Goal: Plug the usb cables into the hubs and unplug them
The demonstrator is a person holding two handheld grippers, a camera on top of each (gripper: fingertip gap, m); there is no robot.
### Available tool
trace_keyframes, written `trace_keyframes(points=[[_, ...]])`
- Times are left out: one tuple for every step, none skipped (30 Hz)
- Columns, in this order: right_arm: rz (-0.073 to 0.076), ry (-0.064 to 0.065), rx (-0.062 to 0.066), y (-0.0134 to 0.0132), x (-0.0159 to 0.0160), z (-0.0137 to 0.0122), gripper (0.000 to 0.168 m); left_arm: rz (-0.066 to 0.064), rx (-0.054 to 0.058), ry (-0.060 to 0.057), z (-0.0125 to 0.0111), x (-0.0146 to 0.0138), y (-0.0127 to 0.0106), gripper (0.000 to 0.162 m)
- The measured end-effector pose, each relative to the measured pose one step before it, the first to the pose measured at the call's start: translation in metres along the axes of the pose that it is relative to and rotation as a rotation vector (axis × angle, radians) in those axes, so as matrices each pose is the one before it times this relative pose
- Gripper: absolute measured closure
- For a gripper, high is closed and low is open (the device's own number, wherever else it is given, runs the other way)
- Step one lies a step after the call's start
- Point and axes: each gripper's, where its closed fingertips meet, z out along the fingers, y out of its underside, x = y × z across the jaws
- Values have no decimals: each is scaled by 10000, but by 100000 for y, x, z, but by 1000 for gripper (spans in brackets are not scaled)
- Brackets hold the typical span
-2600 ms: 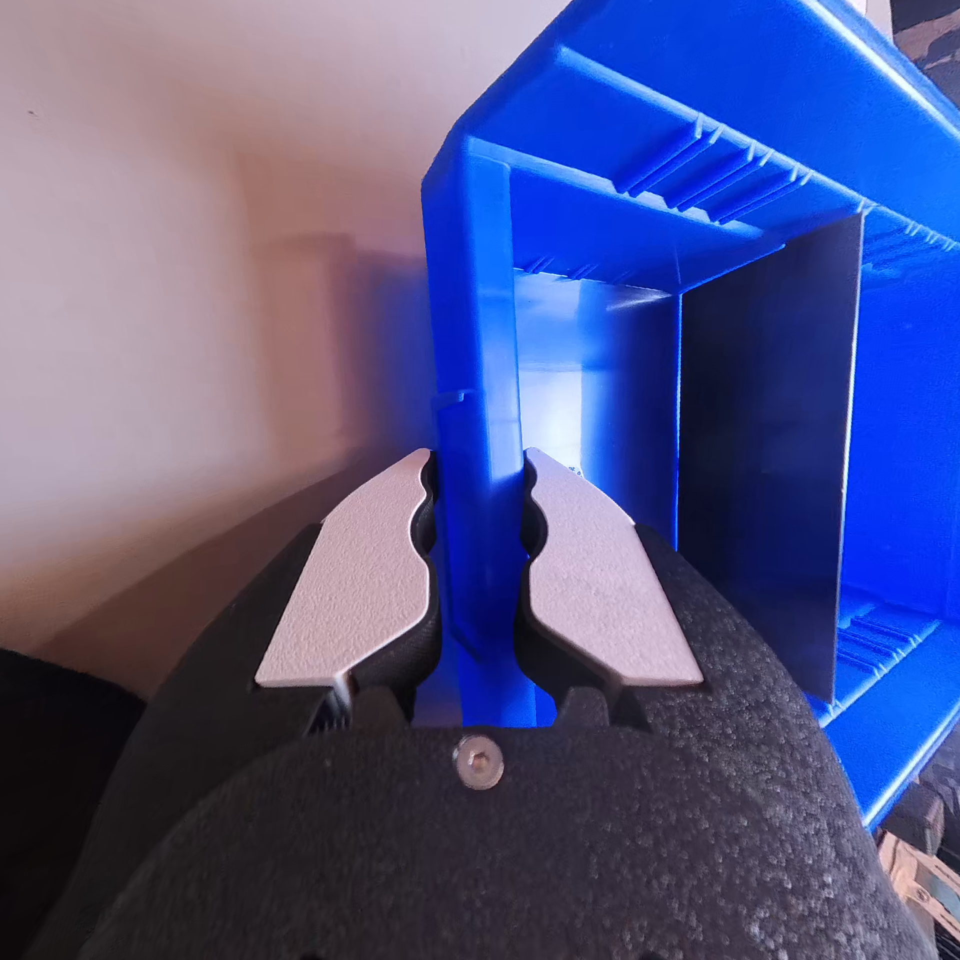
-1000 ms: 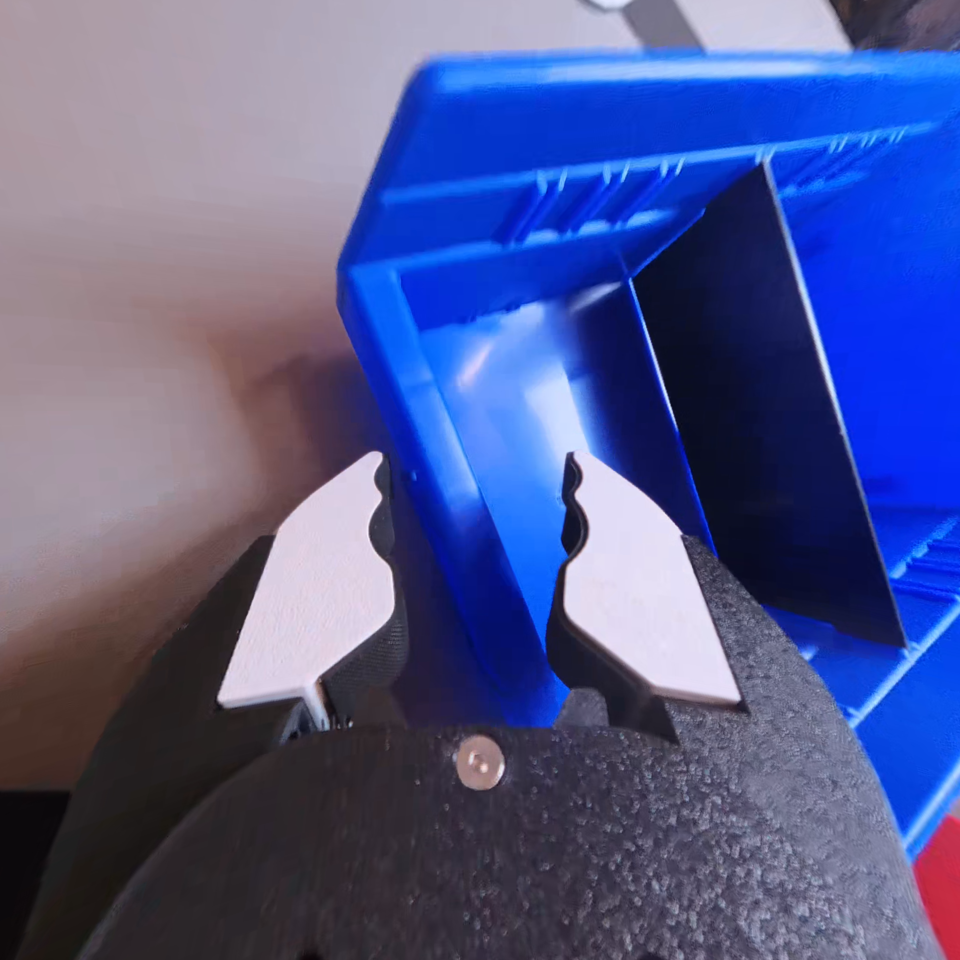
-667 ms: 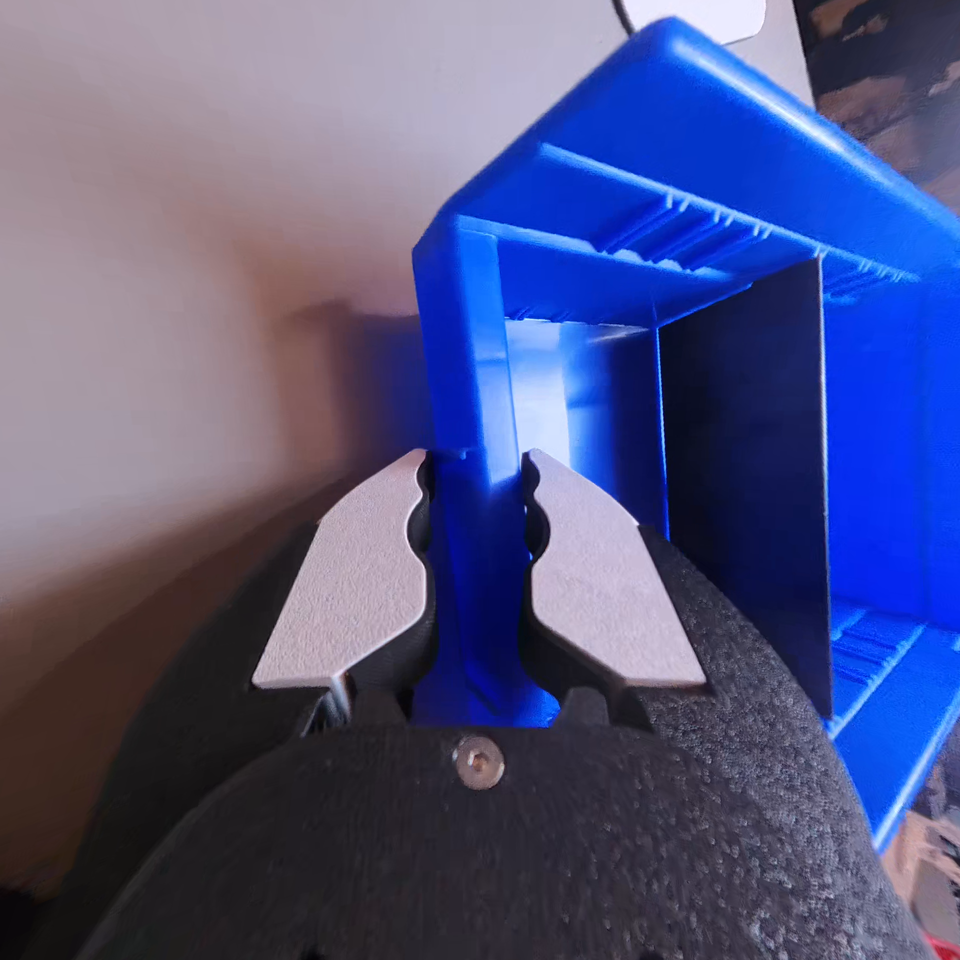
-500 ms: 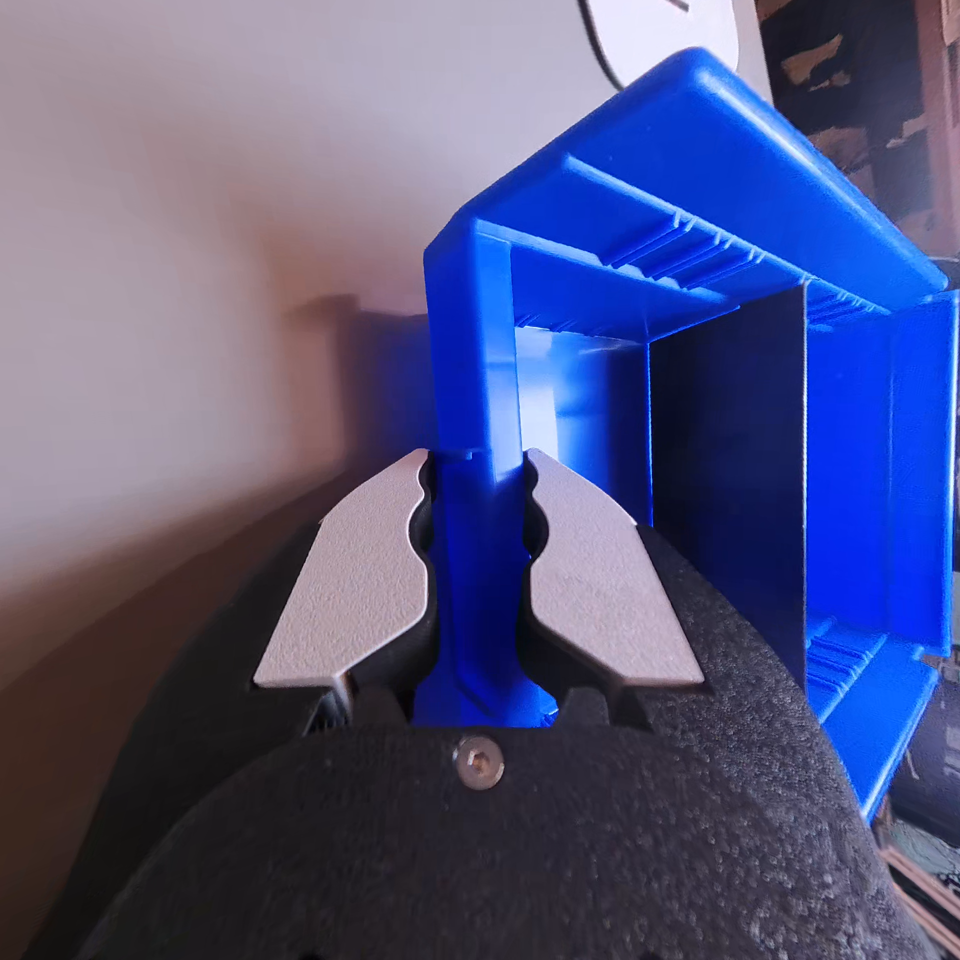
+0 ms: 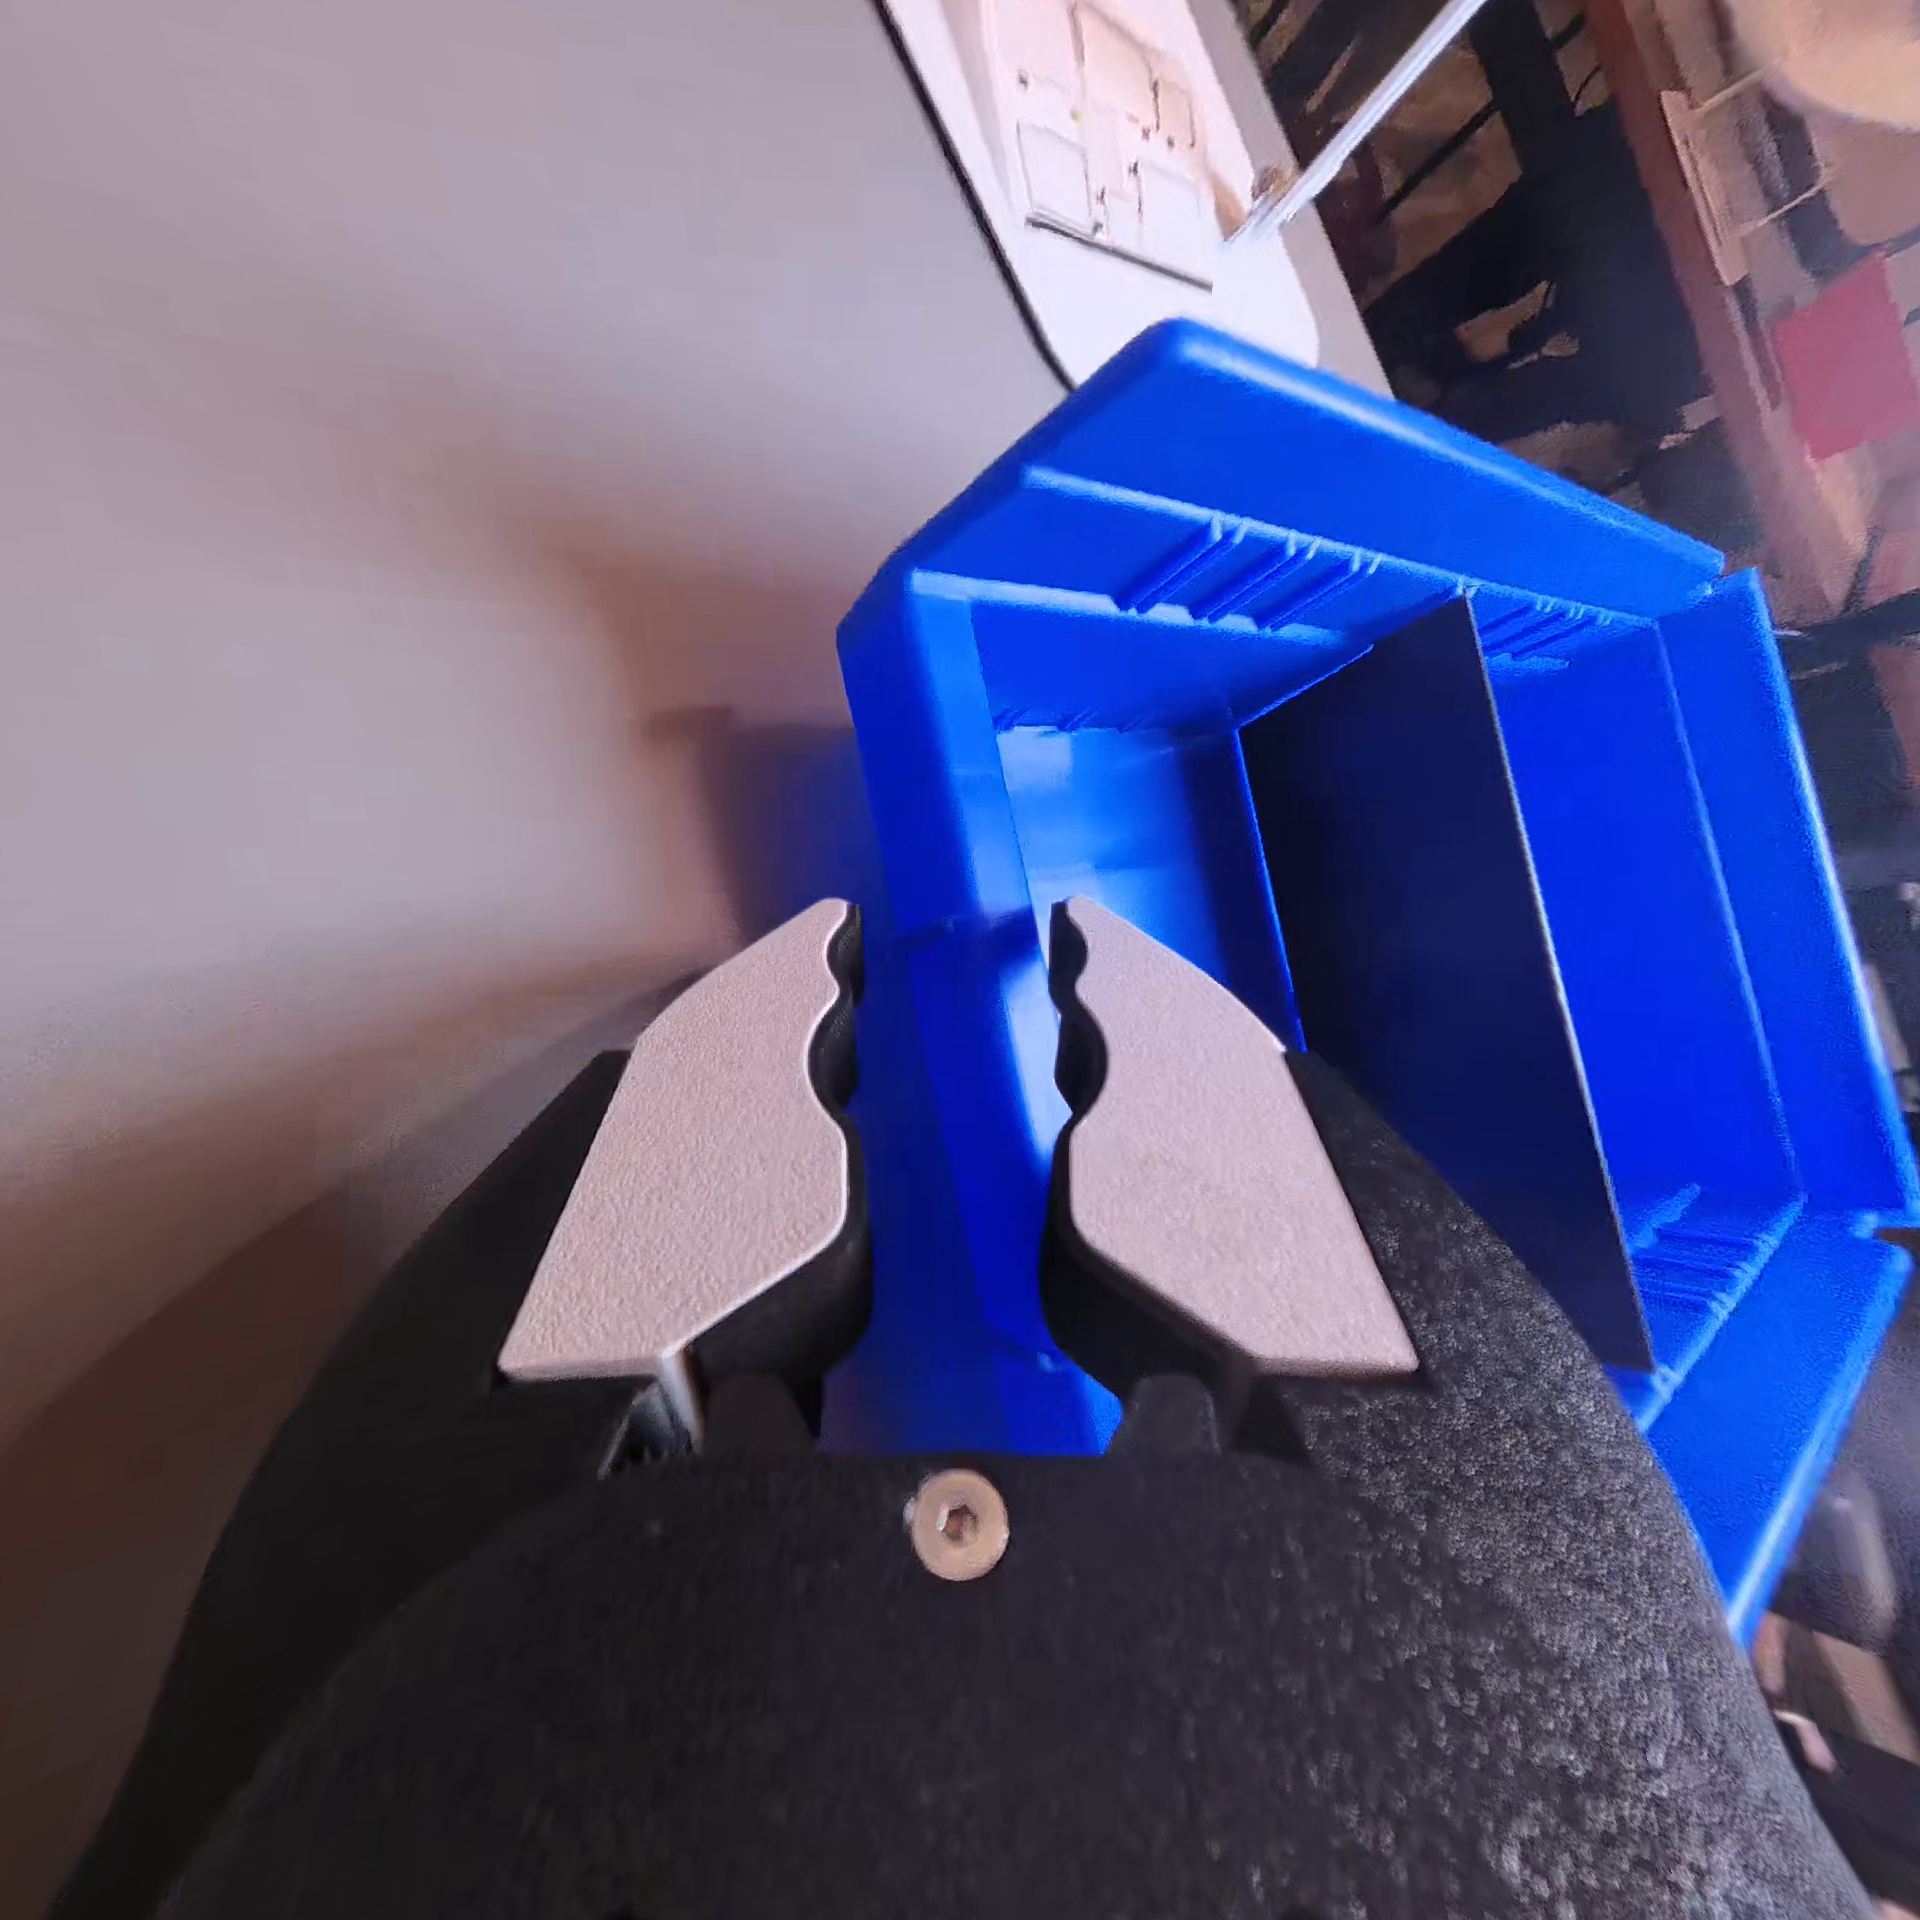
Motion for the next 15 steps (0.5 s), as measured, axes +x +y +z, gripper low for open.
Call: trace_keyframes(points=[[348,52,131,-386,-12,-461,133,150,117,-124,83,-132,-92,128],[263,123,32,-271,0,-451,133,132,100,-132,38,-109,-53,128],[263,162,21,-246,-16,-476,133,67,58,-126,2,-86,-16,128],[309,146,46,-254,-64,-484,133,-53,19,-107,-27,-24,-11,128],[344,44,126,-349,-190,-490,133,-157,14,-79,-40,-25,-8,128],[396,-48,253,-527,-288,-495,133,-264,62,36,-62,61,-86,127],[468,-70,276,-573,-298,-461,133,-375,330,101,-218,45,-484,125],[452,-49,178,-436,-260,-382,133,-428,455,100,-374,-51,-742,124],[338,35,72,-230,-159,-326,133,-368,322,100,-384,-53,-595,123],[217,166,15,-72,2,-318,133,-282,250,-3,-336,-123,-488,121],[158,271,-55,89,140,-289,134,-257,376,-106,-332,-222,-658,122],[129,272,-110,207,151,-253,134,-303,534,-131,-388,-279,-929,125],[100,203,-74,200,70,-239,134,-372,495,-125,-406,-372,-926,127],[89,152,-10,140,11,-233,134,-401,428,-137,-400,-444,-854,126],[77,103,15,119,-23,-223,134,-436,384,-142,-371,-465,-749,126]])
